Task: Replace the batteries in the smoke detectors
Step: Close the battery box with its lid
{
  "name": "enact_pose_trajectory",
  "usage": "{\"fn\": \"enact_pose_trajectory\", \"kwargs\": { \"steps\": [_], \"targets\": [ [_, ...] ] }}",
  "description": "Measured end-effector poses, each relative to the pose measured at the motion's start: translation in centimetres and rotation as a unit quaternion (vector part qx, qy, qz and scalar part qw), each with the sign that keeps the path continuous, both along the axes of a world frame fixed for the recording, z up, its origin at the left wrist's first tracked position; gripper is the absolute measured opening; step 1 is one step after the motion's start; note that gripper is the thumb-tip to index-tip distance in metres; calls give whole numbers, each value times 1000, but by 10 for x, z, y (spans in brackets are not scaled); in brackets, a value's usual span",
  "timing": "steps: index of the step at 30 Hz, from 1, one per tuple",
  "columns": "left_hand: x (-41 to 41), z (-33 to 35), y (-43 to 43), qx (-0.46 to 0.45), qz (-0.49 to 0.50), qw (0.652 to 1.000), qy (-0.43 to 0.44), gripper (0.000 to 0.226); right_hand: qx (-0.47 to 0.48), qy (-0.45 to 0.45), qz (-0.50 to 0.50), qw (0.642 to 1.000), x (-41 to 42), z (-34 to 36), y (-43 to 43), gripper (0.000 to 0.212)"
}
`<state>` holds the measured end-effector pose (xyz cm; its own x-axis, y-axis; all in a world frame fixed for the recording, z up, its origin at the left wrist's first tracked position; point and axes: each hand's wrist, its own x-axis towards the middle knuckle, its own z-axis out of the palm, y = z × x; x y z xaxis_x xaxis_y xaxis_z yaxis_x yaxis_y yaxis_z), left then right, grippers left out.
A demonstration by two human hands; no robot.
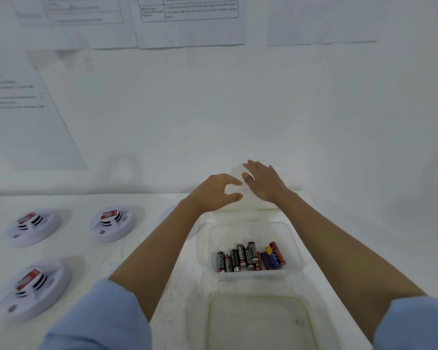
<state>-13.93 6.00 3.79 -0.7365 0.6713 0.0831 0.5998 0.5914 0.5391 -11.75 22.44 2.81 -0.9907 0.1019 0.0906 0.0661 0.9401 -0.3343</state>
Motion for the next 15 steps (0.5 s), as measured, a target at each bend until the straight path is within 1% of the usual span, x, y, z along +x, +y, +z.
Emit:
{"fn": "enact_pose_trajectory", "kwargs": {
  "steps": [2,5,10,15],
  "targets": [
    [4,2,-1,-11,34,998,50,42,-13,-3,11,1000,11,6,0,48],
    [16,4,-3,-45,71,993,88,44,-24,0,10,1000,29,10,-2,48],
    [46,6,-10,-81,96,986,111,45,-41,-23,1,999,64,7,-9,49],
    [84,7,-21,-97,121,982,106,46,-46,-34,8,998,106,5,-17,48]
  ]
}}
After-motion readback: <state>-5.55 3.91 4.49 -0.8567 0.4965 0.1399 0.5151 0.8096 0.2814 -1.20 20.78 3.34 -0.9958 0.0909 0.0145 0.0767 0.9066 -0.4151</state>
